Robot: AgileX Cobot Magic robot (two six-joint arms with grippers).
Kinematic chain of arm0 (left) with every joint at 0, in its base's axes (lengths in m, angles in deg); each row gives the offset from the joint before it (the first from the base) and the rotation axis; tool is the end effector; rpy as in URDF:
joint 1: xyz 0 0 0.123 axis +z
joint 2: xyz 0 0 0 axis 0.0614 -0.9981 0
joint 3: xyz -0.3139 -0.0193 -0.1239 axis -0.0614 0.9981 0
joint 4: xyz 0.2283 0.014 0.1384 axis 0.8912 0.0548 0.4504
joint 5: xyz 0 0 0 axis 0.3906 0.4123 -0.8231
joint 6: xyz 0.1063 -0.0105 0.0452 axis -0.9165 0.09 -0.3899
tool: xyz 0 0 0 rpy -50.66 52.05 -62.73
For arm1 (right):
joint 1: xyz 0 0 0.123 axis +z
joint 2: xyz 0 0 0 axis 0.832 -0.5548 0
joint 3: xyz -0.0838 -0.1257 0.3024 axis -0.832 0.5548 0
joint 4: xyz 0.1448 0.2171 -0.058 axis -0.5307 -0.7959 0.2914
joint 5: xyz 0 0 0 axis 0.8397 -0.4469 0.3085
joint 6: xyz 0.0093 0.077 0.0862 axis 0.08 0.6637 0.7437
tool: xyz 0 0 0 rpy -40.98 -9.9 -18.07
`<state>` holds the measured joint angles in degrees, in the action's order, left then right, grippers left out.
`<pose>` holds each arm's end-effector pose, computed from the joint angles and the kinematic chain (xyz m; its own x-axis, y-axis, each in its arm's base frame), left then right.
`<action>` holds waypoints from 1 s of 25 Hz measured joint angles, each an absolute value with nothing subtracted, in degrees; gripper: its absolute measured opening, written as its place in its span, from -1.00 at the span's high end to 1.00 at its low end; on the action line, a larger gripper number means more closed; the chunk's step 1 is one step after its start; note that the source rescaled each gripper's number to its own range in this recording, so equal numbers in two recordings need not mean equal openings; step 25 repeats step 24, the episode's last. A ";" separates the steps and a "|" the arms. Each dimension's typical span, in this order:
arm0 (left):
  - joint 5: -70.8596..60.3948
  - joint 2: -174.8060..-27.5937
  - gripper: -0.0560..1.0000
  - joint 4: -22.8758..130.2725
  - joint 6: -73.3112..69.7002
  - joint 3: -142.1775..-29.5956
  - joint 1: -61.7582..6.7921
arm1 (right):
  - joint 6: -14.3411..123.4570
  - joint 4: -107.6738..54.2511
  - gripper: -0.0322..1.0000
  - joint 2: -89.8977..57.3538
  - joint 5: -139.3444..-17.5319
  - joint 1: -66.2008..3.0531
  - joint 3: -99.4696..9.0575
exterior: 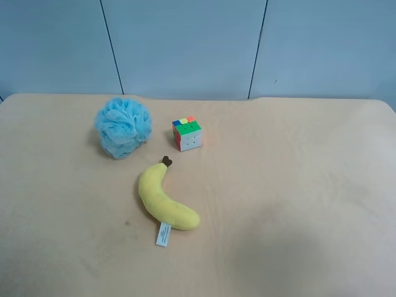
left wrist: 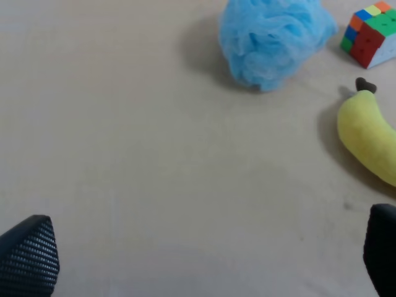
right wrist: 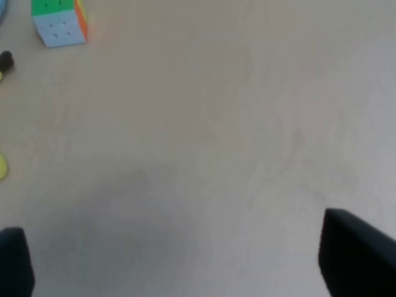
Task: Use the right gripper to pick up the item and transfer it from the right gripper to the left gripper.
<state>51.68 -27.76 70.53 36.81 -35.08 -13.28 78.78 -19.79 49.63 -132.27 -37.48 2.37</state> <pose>-0.0220 0.0097 0.2742 -0.4481 0.0253 -0.8936 0.1019 0.9945 -0.0229 -0.0110 -0.0019 0.2934 -0.5213 -0.1446 -0.8410 -0.3185 0.9473 0.0346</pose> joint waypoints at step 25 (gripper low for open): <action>51.40 -27.76 -1.00 70.34 36.81 -35.08 -2.90 | 78.78 -19.79 -1.00 56.70 -132.32 -51.67 2.37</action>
